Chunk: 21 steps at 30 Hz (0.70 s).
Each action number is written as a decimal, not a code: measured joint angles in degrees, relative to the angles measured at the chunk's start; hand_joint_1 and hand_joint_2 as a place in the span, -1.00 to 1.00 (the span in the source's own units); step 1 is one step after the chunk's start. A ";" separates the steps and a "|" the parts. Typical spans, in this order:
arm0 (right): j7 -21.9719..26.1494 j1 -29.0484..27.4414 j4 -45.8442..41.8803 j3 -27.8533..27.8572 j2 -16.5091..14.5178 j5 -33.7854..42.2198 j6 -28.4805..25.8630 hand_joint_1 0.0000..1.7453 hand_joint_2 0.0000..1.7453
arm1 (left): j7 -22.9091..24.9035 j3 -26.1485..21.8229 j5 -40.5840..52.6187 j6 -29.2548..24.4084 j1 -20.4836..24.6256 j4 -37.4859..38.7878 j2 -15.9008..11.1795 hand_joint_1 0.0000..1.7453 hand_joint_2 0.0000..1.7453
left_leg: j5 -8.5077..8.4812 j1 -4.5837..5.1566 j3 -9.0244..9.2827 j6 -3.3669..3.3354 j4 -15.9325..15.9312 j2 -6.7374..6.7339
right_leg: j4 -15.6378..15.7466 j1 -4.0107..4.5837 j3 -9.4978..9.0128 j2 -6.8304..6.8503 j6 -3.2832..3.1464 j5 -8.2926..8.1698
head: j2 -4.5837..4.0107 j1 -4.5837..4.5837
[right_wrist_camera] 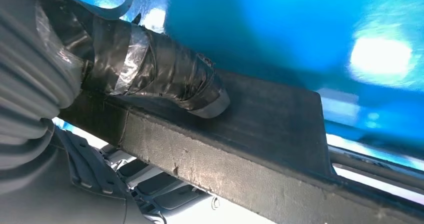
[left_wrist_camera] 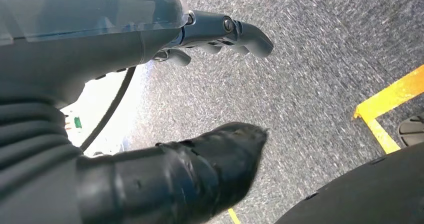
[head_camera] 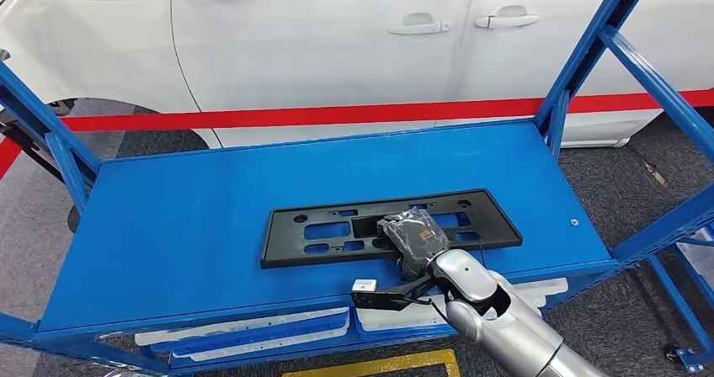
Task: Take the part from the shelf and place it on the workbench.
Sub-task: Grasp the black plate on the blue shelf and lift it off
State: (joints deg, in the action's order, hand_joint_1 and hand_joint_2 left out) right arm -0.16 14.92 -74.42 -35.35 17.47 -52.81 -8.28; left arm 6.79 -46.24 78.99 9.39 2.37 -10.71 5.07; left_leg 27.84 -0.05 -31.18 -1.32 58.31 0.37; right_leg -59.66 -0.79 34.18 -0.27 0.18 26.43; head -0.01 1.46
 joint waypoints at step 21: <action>4.57 -2.25 -10.67 1.08 3.63 3.45 -4.21 1.00 1.00 | -0.21 -1.34 -0.27 -0.86 -0.09 0.00 -0.02 -1.00 1.00 | 0.06 0.01 -0.13 -0.04 0.03 -0.01 | 0.00 -0.06 0.10 0.01 0.00 0.00 | -0.01 0.00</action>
State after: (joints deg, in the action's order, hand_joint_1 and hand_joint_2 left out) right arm 4.42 12.67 -85.09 -34.27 21.10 -49.36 -12.49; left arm 6.58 -47.58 78.71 8.53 2.29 -10.71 5.05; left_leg 27.90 -0.05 -31.31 -1.36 58.35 0.36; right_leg -59.66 -0.84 34.28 -0.26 0.18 26.43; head -0.01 1.46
